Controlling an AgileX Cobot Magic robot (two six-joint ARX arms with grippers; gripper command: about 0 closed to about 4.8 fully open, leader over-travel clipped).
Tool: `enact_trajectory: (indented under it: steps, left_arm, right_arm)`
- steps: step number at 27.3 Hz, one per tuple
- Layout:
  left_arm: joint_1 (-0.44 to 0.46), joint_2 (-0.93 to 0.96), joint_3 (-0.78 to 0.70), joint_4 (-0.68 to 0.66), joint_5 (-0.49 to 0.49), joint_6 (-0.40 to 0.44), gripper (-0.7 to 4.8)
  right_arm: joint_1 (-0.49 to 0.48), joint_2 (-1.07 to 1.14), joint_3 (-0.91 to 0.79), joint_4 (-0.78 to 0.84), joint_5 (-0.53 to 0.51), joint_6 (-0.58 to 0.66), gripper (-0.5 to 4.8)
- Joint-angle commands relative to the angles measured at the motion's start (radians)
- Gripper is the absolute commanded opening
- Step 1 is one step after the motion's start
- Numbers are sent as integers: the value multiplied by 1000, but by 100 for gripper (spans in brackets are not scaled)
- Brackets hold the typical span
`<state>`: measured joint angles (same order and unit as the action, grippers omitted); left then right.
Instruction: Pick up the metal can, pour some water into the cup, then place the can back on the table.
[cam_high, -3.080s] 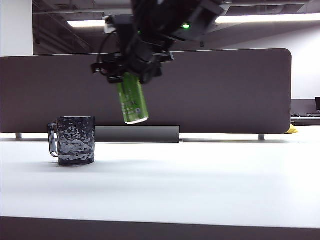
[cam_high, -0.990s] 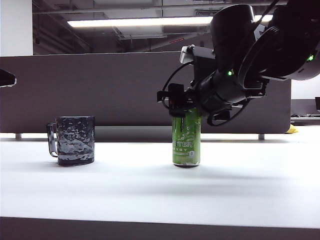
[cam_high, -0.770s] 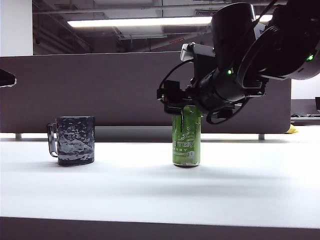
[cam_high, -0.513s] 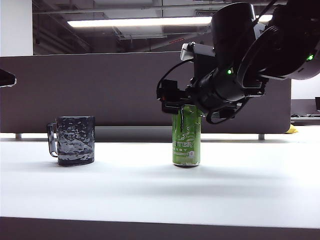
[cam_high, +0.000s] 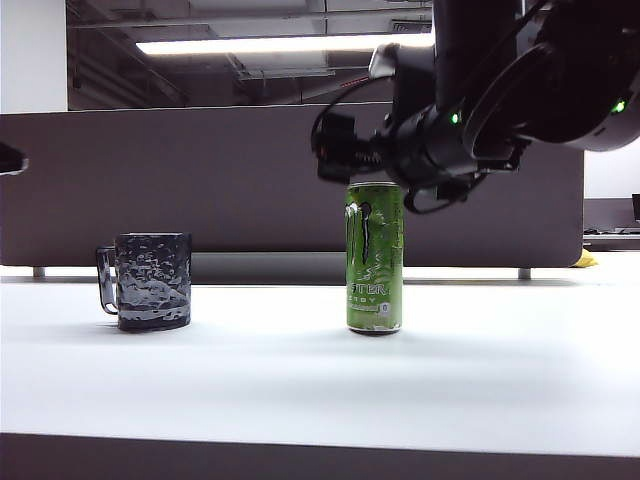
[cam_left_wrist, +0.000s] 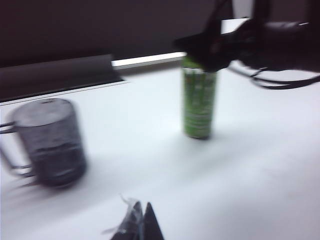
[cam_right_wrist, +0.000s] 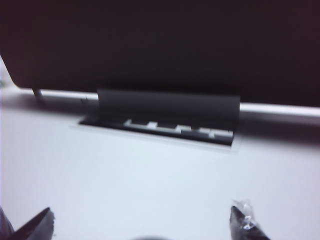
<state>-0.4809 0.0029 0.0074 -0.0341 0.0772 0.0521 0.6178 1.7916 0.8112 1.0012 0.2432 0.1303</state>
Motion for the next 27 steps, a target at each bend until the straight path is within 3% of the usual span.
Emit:
enact_trajectory:
  steps: [1,7,9,11,13,17,20,27]
  left_arm:
    - [137,1,2,13,58,0,-5]
    - [365,1,1,13,40,0,-5]
    - [397,1,1,13,27,0,-5]
    - [415,1,1,13,28,0,-5]
    - [416,1,1,13,28,0,-5]
    - [416,1,1,13,32,0,-5]
    - [416,1,1,13,32,0,-5]
    - [416,1,1,13,32,0,-5]
  right_arm:
    - [1,-56,3,52,6,0,479]
    - [1,-224,3,46,5,-7,474]
    - [1,-298,3,28,5,-8,338]
    - [1,-376,3,-7,-2,-34,152]
    - [1,-448,3,-51,-2,-71,62]
    - [0,-613,3,-192,1,-113,51]
    - [0,-739,3,-325,2,-113,-4]
    - [0,-1009,2,-629,32,-125,-7]
